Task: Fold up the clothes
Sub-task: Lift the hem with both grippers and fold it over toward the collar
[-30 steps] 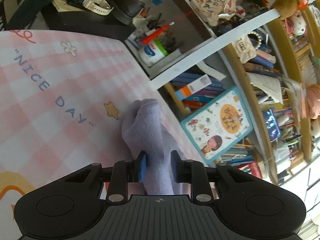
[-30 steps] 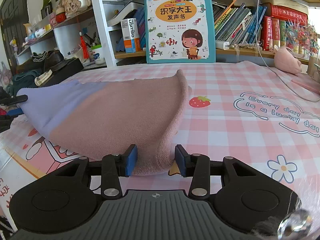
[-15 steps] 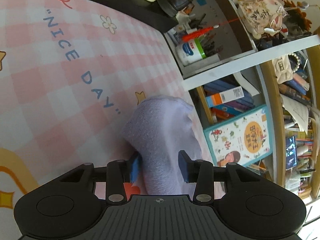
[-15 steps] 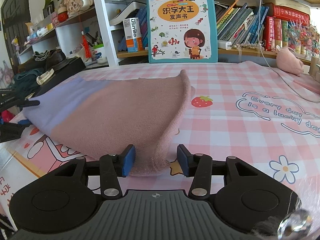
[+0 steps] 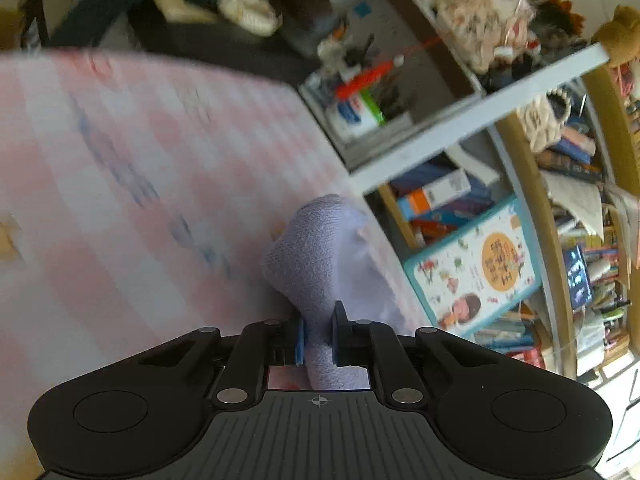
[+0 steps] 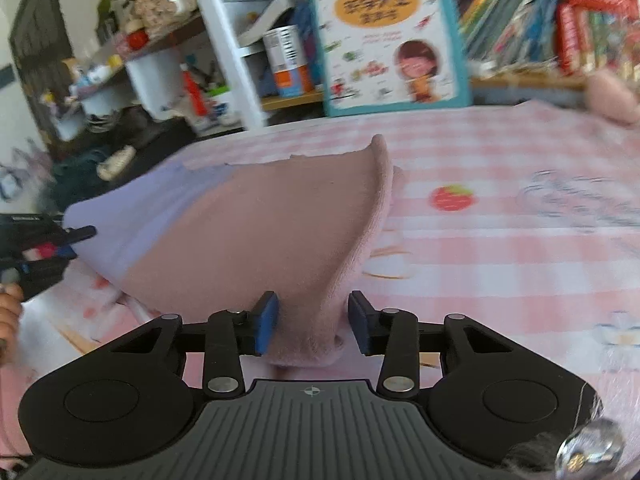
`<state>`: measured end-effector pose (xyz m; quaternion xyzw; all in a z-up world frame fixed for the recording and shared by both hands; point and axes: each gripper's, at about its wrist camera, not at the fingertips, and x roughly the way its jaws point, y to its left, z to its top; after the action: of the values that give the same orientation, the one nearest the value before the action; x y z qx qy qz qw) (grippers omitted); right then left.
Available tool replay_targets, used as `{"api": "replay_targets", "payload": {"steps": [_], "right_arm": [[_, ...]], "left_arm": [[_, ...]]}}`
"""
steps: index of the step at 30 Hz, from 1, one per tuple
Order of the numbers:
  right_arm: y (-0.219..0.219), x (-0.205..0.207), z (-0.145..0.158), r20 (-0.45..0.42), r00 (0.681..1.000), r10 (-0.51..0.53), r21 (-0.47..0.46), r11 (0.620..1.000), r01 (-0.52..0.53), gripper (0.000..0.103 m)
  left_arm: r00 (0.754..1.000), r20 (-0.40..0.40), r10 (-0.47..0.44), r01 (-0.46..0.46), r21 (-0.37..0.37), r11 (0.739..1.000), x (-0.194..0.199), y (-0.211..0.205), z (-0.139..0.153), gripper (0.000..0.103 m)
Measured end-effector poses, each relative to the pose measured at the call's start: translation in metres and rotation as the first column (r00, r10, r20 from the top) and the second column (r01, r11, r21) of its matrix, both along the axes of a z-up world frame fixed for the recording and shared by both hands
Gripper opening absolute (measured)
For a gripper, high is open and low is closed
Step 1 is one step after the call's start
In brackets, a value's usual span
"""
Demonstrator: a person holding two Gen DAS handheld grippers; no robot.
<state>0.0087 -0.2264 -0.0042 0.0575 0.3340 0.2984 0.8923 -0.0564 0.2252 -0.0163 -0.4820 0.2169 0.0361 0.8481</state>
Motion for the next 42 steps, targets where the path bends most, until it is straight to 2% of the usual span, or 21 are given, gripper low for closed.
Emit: {"api": "replay_targets", "payload": {"steps": [4,8,14,28,38,42], "right_arm": [[0.038,0.005,0.001,-0.014,0.997,0.079,0.001,0.997,-0.079,0.037],[0.063,0.008,0.003,0.007,0.994,0.107,-0.05,0.993,-0.107,0.037],[0.061,0.011,0.0,0.027,0.989,0.143,-0.056,0.988,-0.142,0.035],[0.061,0.007,-0.004,0.111,0.965,0.239,-0.132,0.966,-0.224,0.037],[0.062,0.005,-0.004,0.122,0.963,0.242,-0.151,0.963,-0.223,0.037],[0.063,0.005,-0.005,0.123,0.963,0.242,-0.153,0.963,-0.222,0.037]], "left_arm": [[0.999,0.013,0.049,-0.049,-0.012,0.999,-0.015,0.025,-0.004,0.011],[0.998,0.018,0.059,-0.058,-0.044,0.997,-0.024,0.038,-0.016,0.011],[0.997,0.006,0.075,-0.074,-0.049,0.996,-0.019,0.039,-0.028,0.018],[0.997,0.022,0.07,-0.069,-0.032,0.997,-0.019,0.039,-0.031,0.019],[0.996,0.06,0.065,-0.065,-0.002,0.998,-0.022,0.035,-0.03,0.012],[0.994,0.105,0.039,-0.048,0.088,0.995,-0.022,0.022,-0.005,0.011]]}}
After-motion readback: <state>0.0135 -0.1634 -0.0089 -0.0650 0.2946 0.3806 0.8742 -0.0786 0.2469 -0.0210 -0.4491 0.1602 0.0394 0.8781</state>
